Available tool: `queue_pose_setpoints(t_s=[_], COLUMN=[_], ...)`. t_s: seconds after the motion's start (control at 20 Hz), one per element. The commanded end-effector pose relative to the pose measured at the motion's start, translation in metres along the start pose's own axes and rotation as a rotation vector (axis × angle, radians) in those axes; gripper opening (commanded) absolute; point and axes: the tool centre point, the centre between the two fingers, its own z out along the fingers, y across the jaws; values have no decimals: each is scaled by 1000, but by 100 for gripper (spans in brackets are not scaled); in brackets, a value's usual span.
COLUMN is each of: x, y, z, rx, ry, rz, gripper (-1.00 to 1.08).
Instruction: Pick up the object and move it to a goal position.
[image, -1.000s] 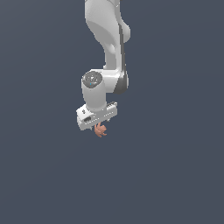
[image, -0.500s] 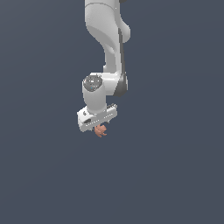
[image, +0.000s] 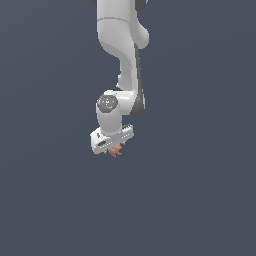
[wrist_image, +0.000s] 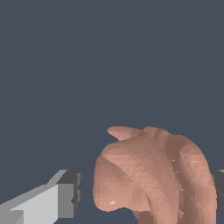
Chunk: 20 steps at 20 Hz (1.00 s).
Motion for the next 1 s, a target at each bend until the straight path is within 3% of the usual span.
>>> queue_pose_setpoints(t_s=[0.0,0.6,0.95], x=[1,0,6], y=[0,0,-27], z=[1,0,-11], rx=[-1,-2,-2], ry=[1,1,1], rz=[0,1,1], gripper=[-100,-100,-100])
